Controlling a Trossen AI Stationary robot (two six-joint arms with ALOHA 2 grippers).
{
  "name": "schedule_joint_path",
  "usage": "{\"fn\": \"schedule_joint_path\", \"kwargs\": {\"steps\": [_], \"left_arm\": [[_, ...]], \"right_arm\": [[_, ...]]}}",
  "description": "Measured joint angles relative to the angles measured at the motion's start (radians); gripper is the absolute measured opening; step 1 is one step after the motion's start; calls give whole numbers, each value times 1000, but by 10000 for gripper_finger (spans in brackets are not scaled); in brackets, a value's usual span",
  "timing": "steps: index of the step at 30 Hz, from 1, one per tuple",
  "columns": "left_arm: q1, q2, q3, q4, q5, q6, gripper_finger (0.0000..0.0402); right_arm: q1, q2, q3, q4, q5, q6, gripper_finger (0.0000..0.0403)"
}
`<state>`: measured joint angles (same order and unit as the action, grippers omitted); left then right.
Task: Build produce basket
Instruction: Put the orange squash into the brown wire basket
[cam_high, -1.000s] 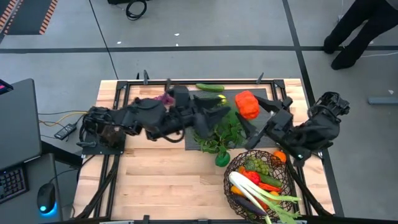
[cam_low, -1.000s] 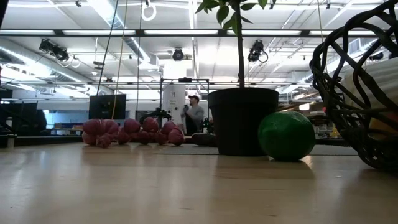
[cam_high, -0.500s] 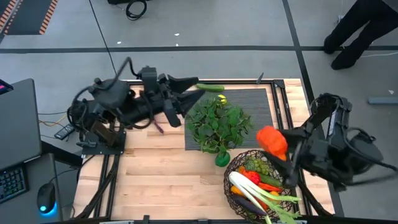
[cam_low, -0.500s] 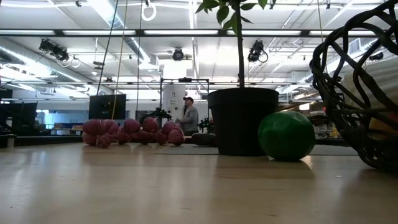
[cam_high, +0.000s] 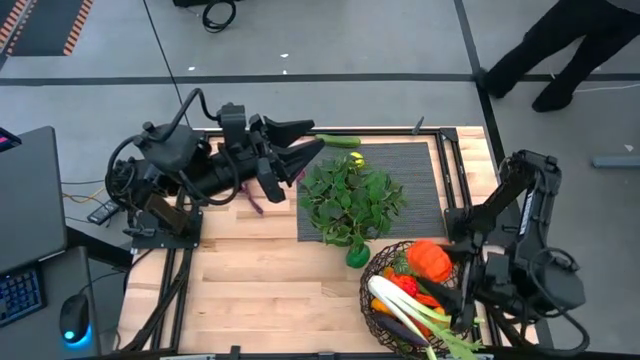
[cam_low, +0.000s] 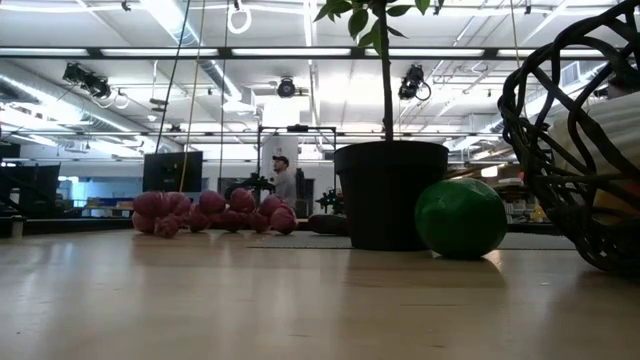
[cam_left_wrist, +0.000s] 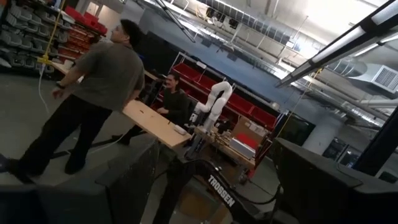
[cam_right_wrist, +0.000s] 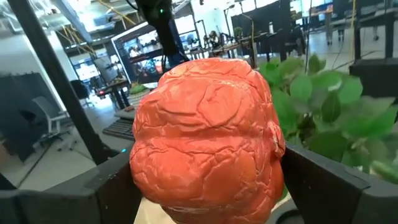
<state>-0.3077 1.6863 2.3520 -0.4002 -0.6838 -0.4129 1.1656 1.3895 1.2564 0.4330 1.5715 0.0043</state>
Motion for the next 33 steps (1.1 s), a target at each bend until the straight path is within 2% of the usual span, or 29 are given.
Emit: {"fn": "schedule_joint_path", "kwargs": {"steps": [3,10,16,19,22,28,33], "left_arm": [[0,0,0,1,0,-1,318],[11,0,0,1,0,5,318],[15,-6,-1,-2,0,6,318],[15,-8,-1,0,0,14,318],[15,-12,-2,-3,0,15,318],[15,-29,-1,-9,0,51,318],[15,-45,-1,-38,0,58,318]], "right_arm": [[-10,0,-9,11,-10,6,347],[-79,-12,67,14,-150,-256,347],[-165,-57,157,12,-301,-387,347],[-236,-73,206,-71,-408,-419,347],[-316,-76,267,-249,-538,-347,347],[-483,-50,425,-676,-873,-33,347],[-564,-33,512,-880,-1146,144,347]]}}
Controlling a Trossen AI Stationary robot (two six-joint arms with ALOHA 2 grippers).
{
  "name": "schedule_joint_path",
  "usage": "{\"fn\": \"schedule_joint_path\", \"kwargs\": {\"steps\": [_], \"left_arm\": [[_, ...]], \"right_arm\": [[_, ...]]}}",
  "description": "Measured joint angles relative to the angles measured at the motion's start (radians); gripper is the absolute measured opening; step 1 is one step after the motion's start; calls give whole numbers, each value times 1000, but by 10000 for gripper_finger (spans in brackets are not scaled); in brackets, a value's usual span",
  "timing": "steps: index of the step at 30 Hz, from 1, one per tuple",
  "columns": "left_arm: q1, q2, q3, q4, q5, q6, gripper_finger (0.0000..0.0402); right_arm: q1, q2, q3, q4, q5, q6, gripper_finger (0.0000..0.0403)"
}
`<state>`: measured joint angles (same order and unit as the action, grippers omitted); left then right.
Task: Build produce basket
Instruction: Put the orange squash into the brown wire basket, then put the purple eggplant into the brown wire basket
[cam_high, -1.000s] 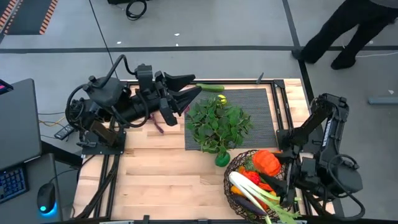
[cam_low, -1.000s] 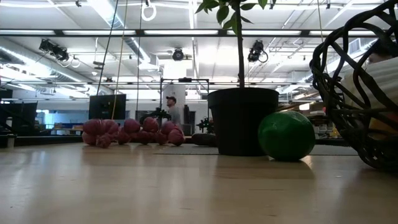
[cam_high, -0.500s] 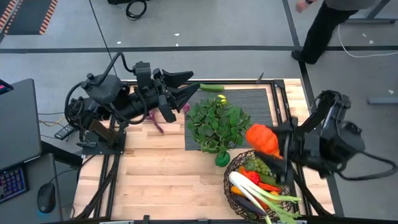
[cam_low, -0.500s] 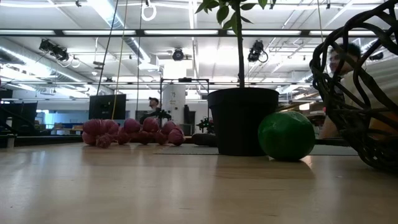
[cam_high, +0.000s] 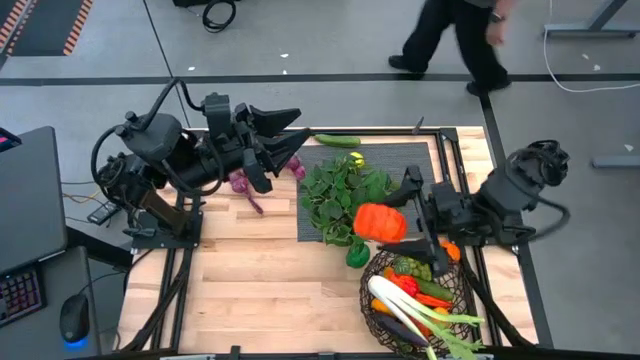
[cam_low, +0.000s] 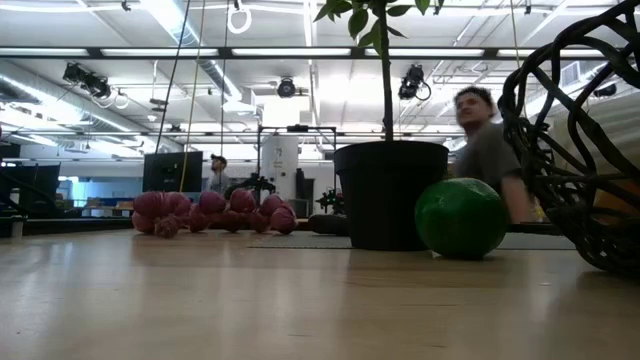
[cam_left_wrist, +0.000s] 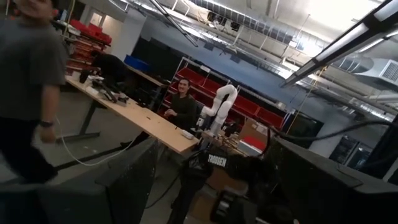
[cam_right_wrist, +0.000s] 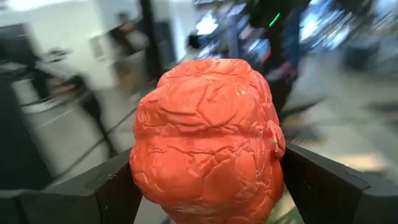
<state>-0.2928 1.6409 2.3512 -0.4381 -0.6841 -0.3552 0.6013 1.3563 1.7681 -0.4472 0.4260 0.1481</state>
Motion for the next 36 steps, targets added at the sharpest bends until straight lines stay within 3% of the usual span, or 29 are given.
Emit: {"fn": "schedule_joint_path", "kwargs": {"steps": [7,10,20,30,36], "left_arm": [[-9,-11,0,-42,0,-5,318],[-11,-13,0,-64,0,-26,318],[-10,-12,0,-77,0,3,318],[-10,-12,0,-91,0,11,318],[-9,-12,0,-190,0,14,318]], "right_arm": [[12,0,43,-394,-353,374,347],[44,0,43,-527,-443,503,347],[114,-1,28,-868,-471,967,347],[205,1,-86,-895,-583,1148,391],[230,1,-201,-900,-608,1204,397]]}}
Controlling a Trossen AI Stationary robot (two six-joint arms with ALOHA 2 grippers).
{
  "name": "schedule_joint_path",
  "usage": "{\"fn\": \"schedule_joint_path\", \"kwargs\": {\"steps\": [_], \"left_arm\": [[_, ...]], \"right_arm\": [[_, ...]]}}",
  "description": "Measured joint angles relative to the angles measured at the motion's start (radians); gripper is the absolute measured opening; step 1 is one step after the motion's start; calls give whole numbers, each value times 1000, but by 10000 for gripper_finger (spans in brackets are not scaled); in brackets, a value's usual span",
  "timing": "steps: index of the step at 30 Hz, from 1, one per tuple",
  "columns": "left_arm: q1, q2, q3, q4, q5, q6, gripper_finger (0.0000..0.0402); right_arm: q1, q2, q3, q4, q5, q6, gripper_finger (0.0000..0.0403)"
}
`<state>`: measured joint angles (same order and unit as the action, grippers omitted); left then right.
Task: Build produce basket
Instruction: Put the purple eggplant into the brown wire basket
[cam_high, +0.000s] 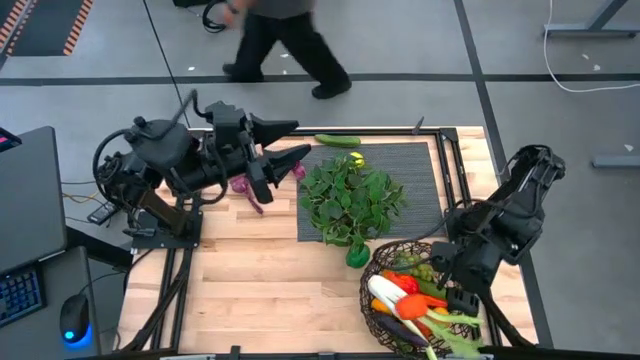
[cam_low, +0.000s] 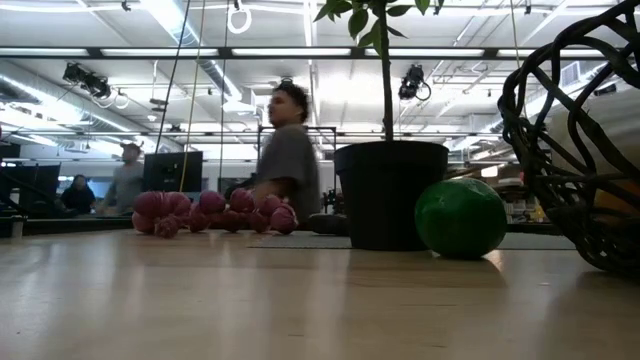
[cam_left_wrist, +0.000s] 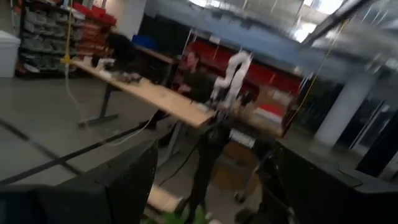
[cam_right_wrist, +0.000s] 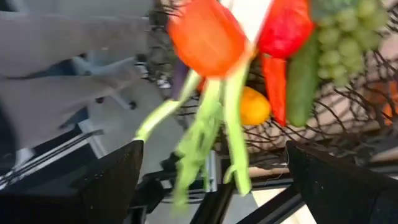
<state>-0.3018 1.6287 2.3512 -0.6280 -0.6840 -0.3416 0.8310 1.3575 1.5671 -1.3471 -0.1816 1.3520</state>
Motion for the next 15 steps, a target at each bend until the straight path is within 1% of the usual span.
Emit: {"fn": "schedule_joint_path", "kwargs": {"steps": [2,3,6,9,13,14,15], "left_arm": [[9,-2,0,-79,-2,6,318],[14,-4,0,-128,-13,-18,318],[54,-18,0,-310,-34,-187,318],[114,-39,1,-557,-28,-360,314],[209,-39,-1,-927,37,-521,307],[231,-34,-11,-961,47,-546,306],[256,-34,-42,-933,54,-532,305]], "right_arm": [[2,1,-33,2,-3,21,397],[2,1,-46,8,-5,36,398],[3,1,-74,29,-10,85,398],[3,0,-78,38,-10,138,397],[2,0,-79,38,1,174,395],[2,0,-79,38,2,175,394],[2,0,-79,38,3,175,393]]}}
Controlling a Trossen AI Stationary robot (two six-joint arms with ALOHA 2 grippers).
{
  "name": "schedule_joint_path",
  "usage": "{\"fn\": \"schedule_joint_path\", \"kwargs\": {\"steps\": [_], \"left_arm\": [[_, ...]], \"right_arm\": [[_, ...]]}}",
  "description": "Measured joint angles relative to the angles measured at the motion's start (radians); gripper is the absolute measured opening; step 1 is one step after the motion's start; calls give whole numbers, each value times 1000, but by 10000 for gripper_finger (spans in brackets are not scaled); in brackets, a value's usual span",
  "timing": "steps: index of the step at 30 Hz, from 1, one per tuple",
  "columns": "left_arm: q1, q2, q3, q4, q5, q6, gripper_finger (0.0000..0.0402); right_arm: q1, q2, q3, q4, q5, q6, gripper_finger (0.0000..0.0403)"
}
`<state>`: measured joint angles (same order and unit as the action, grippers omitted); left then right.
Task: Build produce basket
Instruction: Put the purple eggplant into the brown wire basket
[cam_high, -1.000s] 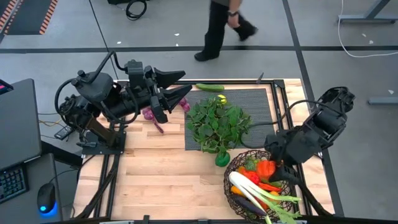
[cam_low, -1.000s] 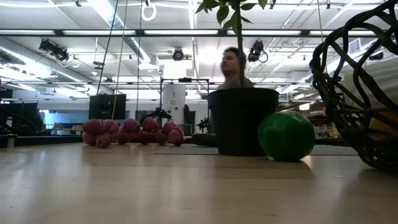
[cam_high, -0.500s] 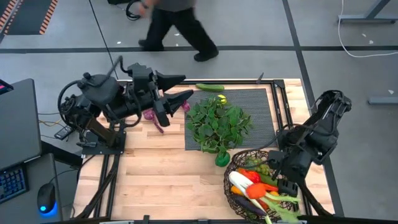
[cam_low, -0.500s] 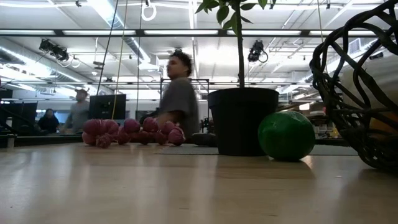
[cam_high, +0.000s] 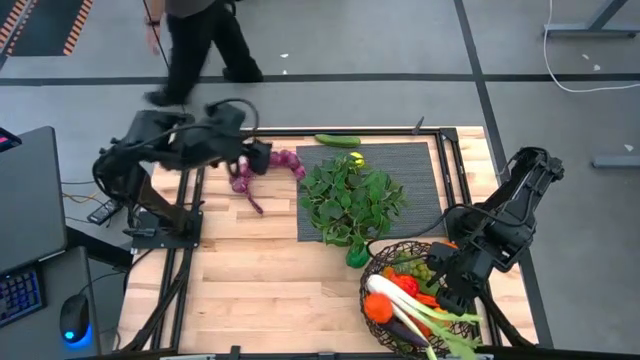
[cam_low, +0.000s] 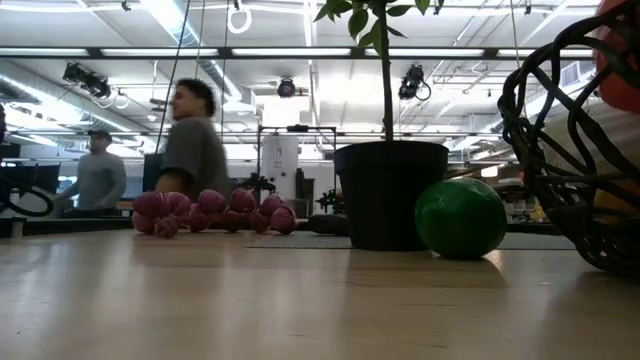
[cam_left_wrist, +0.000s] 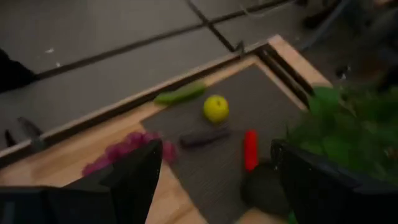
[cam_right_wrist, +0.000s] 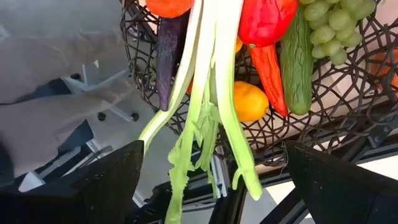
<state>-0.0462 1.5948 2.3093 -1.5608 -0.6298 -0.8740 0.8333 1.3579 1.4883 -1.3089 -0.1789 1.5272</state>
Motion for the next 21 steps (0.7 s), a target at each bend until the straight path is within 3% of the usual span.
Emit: {"fn": "schedule_joint_path", "kwargs": {"steps": [14,21], "left_arm": [[297,-22,-487,40,190,263,304],[454,-20,-740,183,451,508,298]], "right_arm": [[11,0,0,54,74,102,382],[40,0,0,70,132,159,381]]}}
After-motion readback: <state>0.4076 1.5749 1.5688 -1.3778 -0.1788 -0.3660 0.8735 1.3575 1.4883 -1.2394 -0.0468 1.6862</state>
